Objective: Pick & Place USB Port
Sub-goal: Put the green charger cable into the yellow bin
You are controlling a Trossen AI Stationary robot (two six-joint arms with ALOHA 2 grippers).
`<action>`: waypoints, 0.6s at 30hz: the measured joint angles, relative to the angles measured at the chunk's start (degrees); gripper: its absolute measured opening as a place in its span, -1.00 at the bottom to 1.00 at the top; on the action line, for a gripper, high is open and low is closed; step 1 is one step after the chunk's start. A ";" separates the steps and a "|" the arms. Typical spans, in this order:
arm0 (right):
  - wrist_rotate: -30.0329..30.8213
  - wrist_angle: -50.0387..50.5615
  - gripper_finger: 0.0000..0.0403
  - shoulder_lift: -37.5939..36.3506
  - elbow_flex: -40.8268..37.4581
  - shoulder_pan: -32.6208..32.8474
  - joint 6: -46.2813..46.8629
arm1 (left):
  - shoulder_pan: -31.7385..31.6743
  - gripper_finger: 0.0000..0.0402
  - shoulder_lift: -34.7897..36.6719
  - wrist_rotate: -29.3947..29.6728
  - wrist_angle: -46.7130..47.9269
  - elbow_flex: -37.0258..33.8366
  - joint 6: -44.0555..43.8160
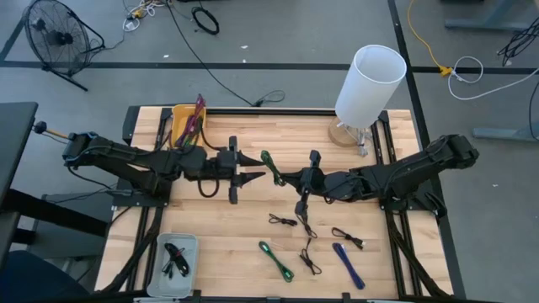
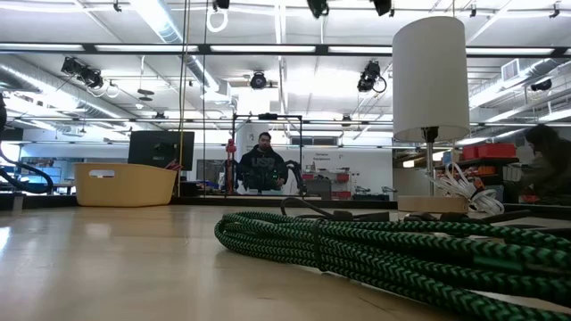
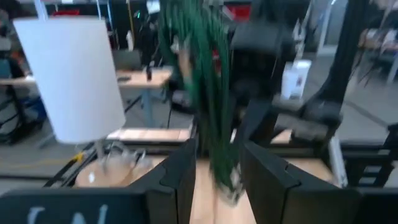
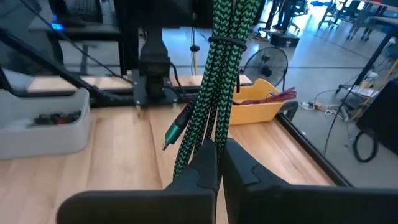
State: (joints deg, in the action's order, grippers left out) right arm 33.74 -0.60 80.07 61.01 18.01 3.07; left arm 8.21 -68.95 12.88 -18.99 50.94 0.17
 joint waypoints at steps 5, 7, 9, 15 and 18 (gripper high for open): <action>-0.26 -3.71 -1.00 2.22 0.03 -0.55 -2.11 | 0.02 -0.36 0.00 -0.76 -4.88 0.00 -1.08; -1.06 -4.18 -1.00 2.81 0.04 -0.67 -2.58 | 0.02 -0.36 0.00 -0.74 -5.62 0.00 -1.10; -2.89 -4.94 -1.00 3.15 0.04 -0.84 -3.04 | 0.02 -0.36 0.00 -0.75 -6.31 0.00 -1.30; -3.78 -6.10 -1.00 3.09 0.04 -0.97 -3.56 | 0.02 -0.37 0.00 -0.85 -7.39 0.00 -1.51; -4.60 -6.30 -1.00 3.09 0.04 -1.34 -3.56 | 0.02 -0.44 0.00 -0.88 -7.51 0.00 -2.02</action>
State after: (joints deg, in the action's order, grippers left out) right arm 29.14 -6.90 83.15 61.06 16.67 -0.48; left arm 8.23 -68.95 12.01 -26.51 50.94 -1.85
